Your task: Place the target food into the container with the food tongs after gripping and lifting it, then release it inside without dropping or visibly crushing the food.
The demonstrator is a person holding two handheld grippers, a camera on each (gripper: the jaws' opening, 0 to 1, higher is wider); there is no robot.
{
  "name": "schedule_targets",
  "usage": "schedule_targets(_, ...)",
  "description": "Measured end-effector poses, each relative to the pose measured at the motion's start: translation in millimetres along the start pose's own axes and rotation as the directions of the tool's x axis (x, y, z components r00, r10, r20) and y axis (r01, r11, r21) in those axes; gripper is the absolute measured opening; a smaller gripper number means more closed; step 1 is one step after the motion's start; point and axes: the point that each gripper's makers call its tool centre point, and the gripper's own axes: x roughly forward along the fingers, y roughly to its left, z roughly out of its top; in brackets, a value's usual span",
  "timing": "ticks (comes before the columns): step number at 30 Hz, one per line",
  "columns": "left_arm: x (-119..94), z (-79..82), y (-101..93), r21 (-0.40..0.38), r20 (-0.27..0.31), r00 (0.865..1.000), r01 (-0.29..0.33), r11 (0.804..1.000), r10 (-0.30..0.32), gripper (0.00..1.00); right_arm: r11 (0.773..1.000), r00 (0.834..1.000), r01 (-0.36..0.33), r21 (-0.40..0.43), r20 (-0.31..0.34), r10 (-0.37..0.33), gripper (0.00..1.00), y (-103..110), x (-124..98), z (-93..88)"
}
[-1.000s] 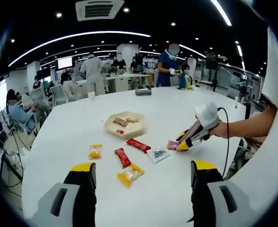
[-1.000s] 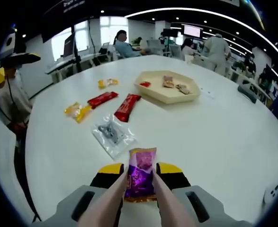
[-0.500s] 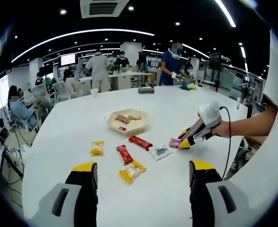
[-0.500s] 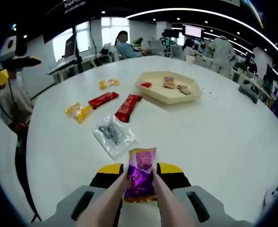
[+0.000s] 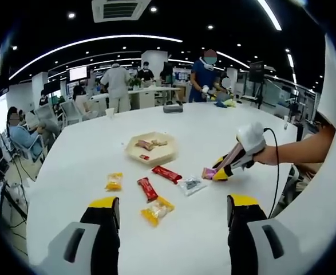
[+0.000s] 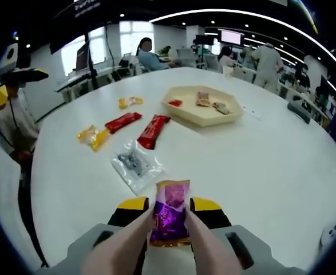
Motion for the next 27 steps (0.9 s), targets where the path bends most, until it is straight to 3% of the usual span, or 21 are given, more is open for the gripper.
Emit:
schedule_targets(1, 0.5, 0.0, -0.2, 0.000, -0.001, 1.000, 0.001, 1.000, -0.001, 0.76, 1.000, 0.999, 0.030, -0.004, 0.011, -0.030, 0.29, -3.9, -0.8, -0.3)
schedule_targets(10, 4.6, -0.5, -1.8, 0.005, -0.009, 1.000, 0.014, 1.000, -0.014, 0.75, 0.994, 0.997, 0.063, 0.089, 0.032, -0.066, 0.27, -9.1, 0.8, -1.0)
schedule_targets(17, 4.6, -2.1, -2.1, 0.012, -0.021, 1.000, 0.016, 1.000, -0.016, 0.74, 0.997, 0.998, 0.054, 0.057, 0.041, -0.057, 0.20, -9.3, 2.1, 0.1)
schedule_targets(27, 1.6, -2.7, -2.6, 0.031, -0.028, 0.999, 0.020, 0.999, -0.019, 0.74, 0.994, 0.996, 0.071, 0.079, 0.038, -0.074, 0.21, -9.5, 1.9, 0.6)
